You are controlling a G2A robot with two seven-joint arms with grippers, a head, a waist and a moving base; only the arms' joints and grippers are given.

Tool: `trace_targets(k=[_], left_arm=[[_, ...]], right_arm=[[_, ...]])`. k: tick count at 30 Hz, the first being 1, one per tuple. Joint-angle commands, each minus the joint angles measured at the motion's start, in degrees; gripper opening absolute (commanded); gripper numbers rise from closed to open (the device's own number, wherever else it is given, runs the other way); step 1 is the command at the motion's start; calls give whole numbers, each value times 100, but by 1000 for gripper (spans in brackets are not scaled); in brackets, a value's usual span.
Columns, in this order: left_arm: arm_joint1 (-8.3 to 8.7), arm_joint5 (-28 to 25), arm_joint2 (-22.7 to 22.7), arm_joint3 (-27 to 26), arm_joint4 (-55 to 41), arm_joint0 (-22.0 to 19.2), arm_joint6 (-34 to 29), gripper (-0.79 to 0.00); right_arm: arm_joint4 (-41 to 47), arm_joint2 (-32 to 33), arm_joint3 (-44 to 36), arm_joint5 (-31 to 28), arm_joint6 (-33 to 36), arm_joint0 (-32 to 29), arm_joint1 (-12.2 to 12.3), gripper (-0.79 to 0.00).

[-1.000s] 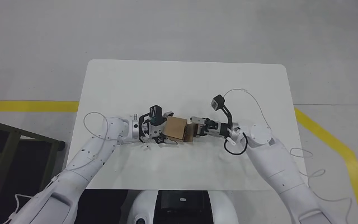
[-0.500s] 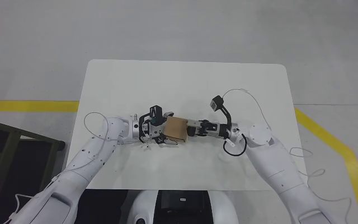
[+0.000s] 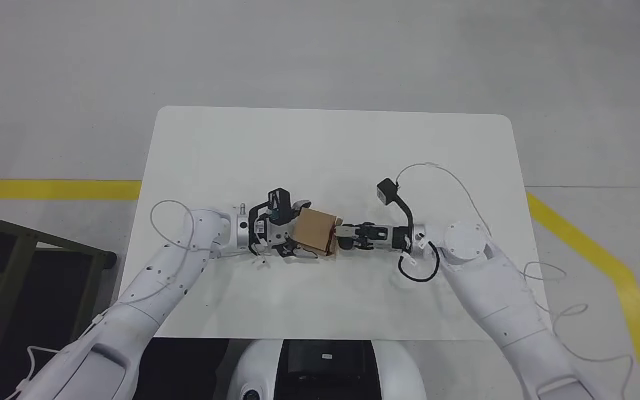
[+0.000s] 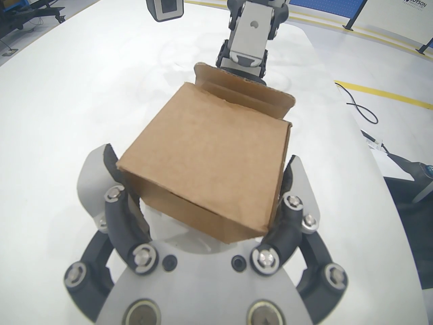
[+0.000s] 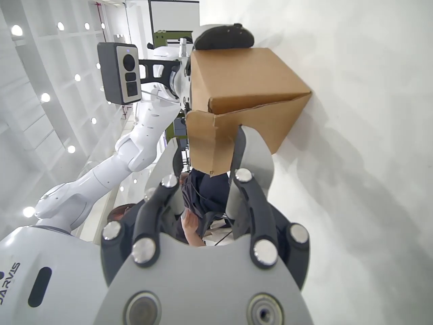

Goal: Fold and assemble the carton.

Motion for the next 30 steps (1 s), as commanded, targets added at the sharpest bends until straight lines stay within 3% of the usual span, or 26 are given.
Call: trace_targets(k=[1, 10, 17, 30], left_arm=[[-1, 3, 1, -6, 10, -3, -6, 0], [-2, 1, -3, -6, 18, -1, -1, 0], [-2, 0, -8, 1, 21, 2, -7, 0], [1, 0, -19, 1, 31, 11, -3, 0]], right_arm=[[-27, 7, -13, 39, 25, 0, 7, -582], [-153, 20, -64, 122, 92, -8, 31, -576], [-362, -23, -83, 184, 68, -2, 42, -683], [-499, -89, -170, 250, 13, 45, 37, -656]])
